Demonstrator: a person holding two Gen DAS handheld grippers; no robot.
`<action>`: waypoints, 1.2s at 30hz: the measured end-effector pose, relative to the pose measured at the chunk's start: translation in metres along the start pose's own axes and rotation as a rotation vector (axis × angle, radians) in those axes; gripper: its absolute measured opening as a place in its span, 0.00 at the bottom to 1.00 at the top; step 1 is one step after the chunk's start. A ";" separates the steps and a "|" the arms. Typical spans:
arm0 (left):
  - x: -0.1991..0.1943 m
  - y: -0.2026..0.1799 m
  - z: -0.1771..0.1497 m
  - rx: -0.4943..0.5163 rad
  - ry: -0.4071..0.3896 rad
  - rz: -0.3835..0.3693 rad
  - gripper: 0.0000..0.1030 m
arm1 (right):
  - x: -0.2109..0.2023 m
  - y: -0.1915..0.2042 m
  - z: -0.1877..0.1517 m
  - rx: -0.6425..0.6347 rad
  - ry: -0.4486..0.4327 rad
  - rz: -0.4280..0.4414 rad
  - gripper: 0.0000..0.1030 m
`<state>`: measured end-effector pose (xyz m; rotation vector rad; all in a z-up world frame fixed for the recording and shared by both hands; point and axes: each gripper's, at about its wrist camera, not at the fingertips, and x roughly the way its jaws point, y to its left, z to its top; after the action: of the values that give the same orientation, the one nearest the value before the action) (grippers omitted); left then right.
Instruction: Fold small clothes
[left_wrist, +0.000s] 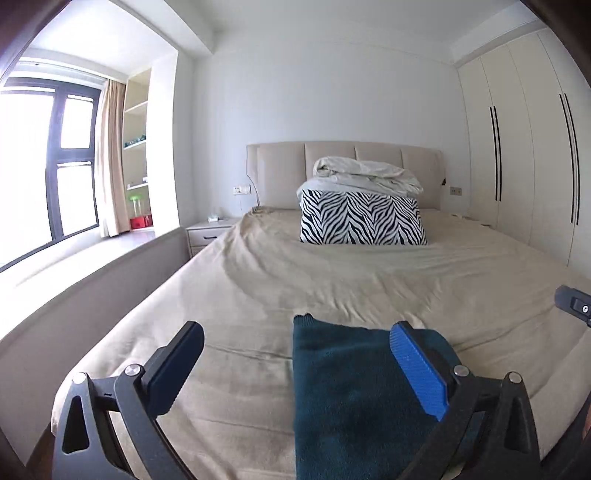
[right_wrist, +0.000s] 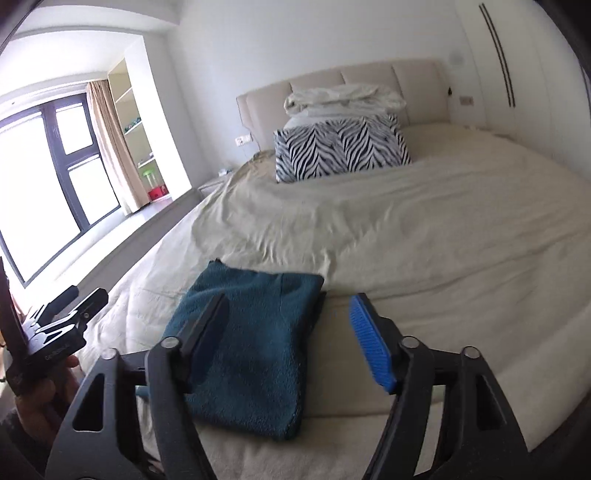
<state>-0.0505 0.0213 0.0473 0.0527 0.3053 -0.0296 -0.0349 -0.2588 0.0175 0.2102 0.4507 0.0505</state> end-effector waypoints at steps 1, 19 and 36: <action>-0.005 0.001 0.009 0.003 -0.017 0.010 1.00 | -0.013 0.004 0.008 -0.023 -0.078 -0.023 0.98; 0.003 0.011 0.025 -0.006 0.234 0.025 1.00 | -0.081 0.067 0.071 -0.126 -0.135 -0.023 1.00; 0.047 -0.006 -0.058 -0.009 0.539 -0.003 1.00 | 0.026 0.046 -0.010 0.020 0.319 -0.174 1.00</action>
<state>-0.0233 0.0171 -0.0219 0.0511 0.8440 -0.0168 -0.0158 -0.2095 0.0076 0.1827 0.7859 -0.0924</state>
